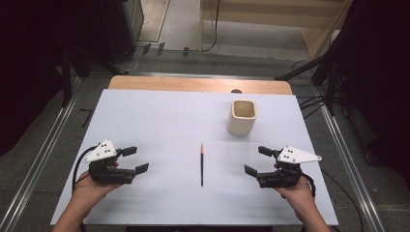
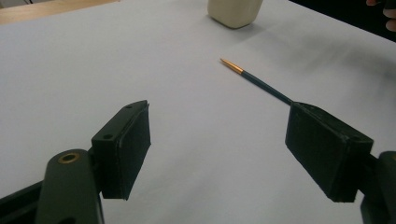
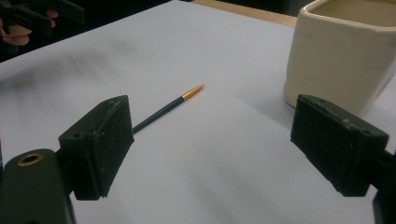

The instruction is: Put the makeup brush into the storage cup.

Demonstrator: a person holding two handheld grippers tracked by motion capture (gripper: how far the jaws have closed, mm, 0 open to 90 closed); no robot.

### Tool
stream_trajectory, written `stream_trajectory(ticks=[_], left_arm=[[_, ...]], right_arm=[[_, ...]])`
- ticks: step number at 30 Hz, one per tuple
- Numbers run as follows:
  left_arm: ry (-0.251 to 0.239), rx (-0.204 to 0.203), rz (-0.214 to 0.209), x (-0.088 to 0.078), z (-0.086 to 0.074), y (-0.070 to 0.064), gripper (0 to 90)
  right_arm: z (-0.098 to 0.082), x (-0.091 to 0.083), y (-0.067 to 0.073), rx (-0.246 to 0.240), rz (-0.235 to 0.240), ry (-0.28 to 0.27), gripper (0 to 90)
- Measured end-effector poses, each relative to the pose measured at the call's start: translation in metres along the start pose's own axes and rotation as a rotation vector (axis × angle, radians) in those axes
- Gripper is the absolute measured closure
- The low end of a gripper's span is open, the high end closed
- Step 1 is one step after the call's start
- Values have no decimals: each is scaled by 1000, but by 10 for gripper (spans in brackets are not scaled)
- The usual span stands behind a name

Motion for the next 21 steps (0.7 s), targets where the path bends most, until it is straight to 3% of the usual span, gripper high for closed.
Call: stream_trajectory(ticks=[21], left_arm=[[19,-5,5,-1,-2,1,235]], right_arm=[[0,0,-1,-4,-27,10,139]])
Point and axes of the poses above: each handheld gripper's, and its own axes: x roughly forward along the jaws, z roughly out of its top, y roughly to its left, the point moved 5 cm from there along x, roughly forward along the jaws, and after that the axes turned 13 degrees about -z, right-handed, at the moved point
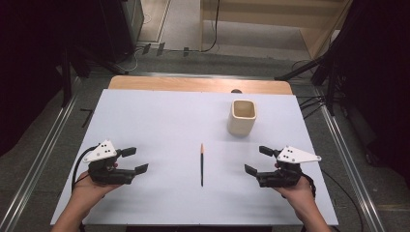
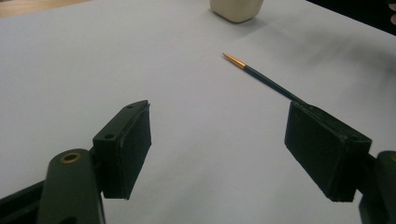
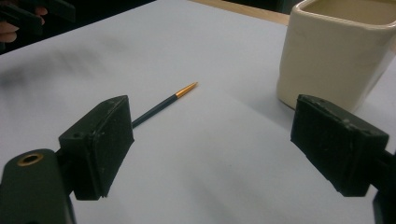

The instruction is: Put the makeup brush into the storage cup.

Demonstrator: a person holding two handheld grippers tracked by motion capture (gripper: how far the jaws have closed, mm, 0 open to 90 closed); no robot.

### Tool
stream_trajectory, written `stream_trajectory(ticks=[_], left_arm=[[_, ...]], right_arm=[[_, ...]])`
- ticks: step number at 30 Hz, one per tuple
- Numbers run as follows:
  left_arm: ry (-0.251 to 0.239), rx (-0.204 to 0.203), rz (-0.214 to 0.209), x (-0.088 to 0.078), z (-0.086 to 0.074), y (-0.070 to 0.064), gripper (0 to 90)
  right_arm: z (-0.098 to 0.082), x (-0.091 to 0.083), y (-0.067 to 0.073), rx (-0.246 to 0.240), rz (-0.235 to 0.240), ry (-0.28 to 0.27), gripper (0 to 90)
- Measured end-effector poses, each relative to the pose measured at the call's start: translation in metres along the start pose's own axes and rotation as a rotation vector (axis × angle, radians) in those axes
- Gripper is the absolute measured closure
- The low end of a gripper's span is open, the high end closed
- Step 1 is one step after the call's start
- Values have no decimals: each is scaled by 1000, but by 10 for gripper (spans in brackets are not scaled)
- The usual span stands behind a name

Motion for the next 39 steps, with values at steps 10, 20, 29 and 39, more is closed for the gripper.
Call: stream_trajectory(ticks=[10,20,29,39], left_arm=[[0,-2,1,0,0,0,236],[-1,-3,2,0,0,0,237],[-3,-10,5,0,0,0,236],[-5,-7,-11,1,1,-1,237]], right_arm=[[-1,0,-1,2,-2,4,139],[-1,0,-1,1,-3,8,139],[-1,0,-1,-4,-22,10,139],[1,3,-1,22,-69,22,140]])
Point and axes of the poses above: each handheld gripper's, and its own axes: x roughly forward along the jaws, z roughly out of its top, y roughly to its left, the point moved 5 cm from there along x, roughly forward along the jaws, and after that the axes turned 13 degrees about -z, right-handed, at the moved point
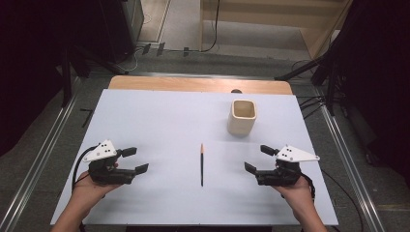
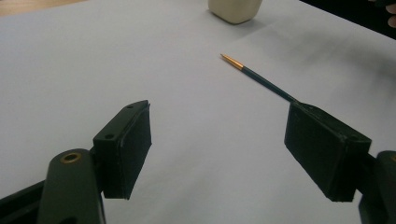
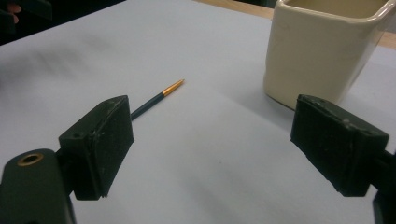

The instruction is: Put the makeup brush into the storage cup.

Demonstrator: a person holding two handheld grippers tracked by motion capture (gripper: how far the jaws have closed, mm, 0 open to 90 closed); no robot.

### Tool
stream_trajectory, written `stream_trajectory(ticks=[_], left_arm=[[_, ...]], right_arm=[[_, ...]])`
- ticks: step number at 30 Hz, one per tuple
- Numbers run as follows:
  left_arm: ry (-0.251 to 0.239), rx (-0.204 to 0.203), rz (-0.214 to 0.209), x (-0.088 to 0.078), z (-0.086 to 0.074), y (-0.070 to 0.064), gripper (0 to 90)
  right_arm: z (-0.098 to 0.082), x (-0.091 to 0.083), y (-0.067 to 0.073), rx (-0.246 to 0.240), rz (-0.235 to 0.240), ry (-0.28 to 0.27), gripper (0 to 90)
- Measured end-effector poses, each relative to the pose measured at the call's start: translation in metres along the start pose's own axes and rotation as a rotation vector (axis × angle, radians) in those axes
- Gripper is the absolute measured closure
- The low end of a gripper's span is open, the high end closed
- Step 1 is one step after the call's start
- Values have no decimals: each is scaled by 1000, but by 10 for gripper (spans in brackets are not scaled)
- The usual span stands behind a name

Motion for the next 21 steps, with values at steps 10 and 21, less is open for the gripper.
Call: stream_trajectory(ticks=[10,21], left_arm=[[4,9,0,1,0,-1,235],[0,3,3,1,0,0,235]], right_arm=[[3,6,-1,11,-16,-5,141],[9,16,11,-10,28,-9,141]])
Point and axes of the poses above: each handheld gripper's, and its own axes: x roughly forward along the jaws, z roughly out of its top, y roughly to its left, the point moved 5 cm from there along x, roughly forward along the jaws, and after that the axes turned 13 degrees about -z, right-handed, at the moved point
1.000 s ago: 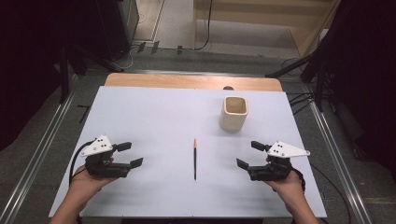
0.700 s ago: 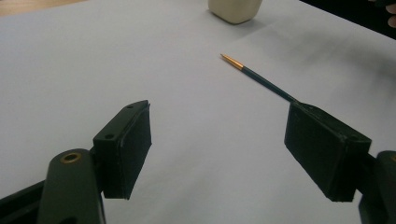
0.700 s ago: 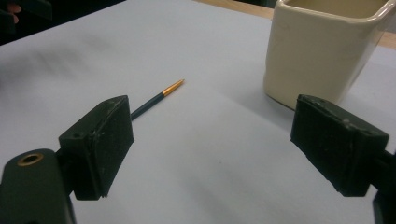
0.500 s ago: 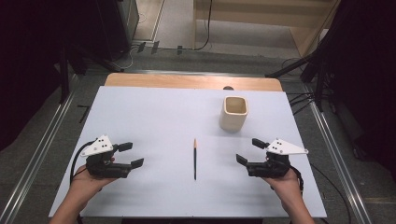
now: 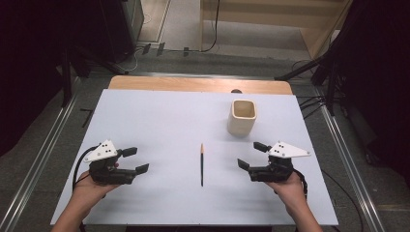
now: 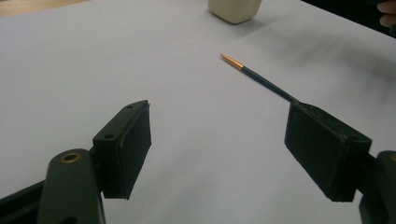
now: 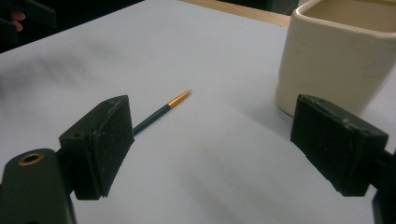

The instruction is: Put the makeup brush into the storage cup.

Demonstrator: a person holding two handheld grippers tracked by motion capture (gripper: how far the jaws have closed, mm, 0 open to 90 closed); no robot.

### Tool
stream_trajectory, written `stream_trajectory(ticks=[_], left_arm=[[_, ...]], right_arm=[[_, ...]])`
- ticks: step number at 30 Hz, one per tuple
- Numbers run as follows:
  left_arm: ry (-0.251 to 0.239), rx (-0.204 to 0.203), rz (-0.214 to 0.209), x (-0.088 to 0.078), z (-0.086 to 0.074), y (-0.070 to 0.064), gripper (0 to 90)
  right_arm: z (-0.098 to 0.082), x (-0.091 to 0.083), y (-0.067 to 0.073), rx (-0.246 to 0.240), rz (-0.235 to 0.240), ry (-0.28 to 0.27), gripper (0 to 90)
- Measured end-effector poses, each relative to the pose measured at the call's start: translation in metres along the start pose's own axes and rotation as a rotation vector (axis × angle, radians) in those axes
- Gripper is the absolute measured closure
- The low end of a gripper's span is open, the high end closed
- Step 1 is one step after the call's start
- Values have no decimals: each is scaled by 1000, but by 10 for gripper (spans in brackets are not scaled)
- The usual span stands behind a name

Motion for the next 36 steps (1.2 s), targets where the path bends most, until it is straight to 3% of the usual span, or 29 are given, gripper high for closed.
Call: stream_trajectory(ticks=[10,36], left_arm=[[2,-14,-4,1,0,0,234],[7,3,-8,2,0,-2,233]], right_arm=[[5,11,8,-11,20,1,141],[20,35,26,-40,49,-1,142]])
Point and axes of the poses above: each handheld gripper's, and its own axes: x roughly forward along the jaws, z roughly out of its top, y roughly to its left, the point moved 5 cm from there along x, roughly forward along the jaws, and after that the axes turned 13 degrees about -z, right-handed, at the moved point
